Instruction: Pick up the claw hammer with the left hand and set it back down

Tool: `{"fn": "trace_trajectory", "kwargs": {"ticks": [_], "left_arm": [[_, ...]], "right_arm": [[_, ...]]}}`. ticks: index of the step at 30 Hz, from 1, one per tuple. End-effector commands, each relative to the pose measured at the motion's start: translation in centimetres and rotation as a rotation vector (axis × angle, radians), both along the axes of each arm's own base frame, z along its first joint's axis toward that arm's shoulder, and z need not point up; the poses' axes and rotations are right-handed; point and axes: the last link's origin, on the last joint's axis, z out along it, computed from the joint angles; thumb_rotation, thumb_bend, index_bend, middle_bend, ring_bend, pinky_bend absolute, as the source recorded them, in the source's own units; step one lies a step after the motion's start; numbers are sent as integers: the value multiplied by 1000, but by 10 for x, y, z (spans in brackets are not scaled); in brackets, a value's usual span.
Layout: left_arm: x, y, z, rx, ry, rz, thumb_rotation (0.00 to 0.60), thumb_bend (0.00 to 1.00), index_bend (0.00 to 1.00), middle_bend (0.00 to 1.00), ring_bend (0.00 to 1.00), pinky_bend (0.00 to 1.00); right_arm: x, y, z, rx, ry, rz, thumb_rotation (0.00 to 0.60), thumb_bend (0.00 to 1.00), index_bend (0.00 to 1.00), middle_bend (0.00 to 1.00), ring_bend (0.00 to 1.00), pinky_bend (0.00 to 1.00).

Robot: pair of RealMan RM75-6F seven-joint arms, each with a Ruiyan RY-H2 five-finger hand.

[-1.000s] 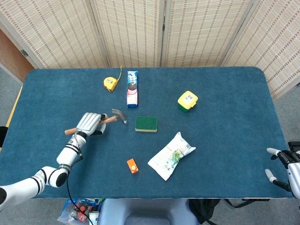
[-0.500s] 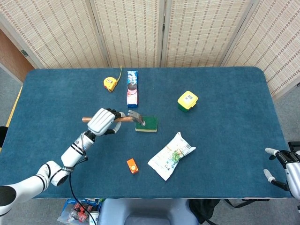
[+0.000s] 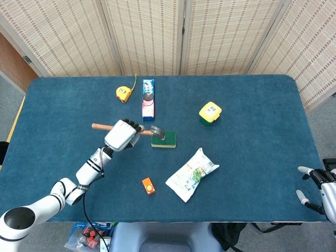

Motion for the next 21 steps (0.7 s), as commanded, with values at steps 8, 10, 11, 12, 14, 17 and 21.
{"fn": "trace_trajectory", "kwargs": {"ticks": [8, 10, 11, 12, 14, 17, 21], "left_arm": [[-1, 4, -15, 11, 54, 42, 600, 611, 667, 821, 853, 1000], [-2, 5, -20, 10, 70, 49, 600, 611, 668, 821, 853, 1000], [-2, 5, -22, 11, 79, 52, 600, 611, 668, 822, 853, 1000], [-2, 6, -24, 13, 90, 54, 600, 611, 669, 822, 853, 1000], [-2, 6, -30, 16, 121, 51, 600, 611, 669, 822, 853, 1000], [-5, 7, -36, 27, 175, 47, 600, 611, 669, 822, 853, 1000], [-8, 10, -40, 37, 204, 64, 600, 610, 669, 821, 852, 1000]], "right_arm": [[-2, 1, 1, -4, 2, -12, 600, 283, 272, 431, 265, 280], [-3, 1, 1, -3, 2, -16, 600, 282, 272, 431, 265, 281], [-3, 0, 1, -3, 3, -17, 600, 282, 272, 431, 265, 281], [-3, 0, 1, -3, 4, -18, 600, 282, 272, 431, 265, 281], [-3, 0, 1, -3, 5, -19, 600, 283, 272, 432, 265, 281], [-3, -1, 1, -3, 7, -20, 600, 283, 272, 432, 265, 280], [-3, -1, 1, -4, 6, -24, 600, 282, 272, 432, 265, 281]]}}
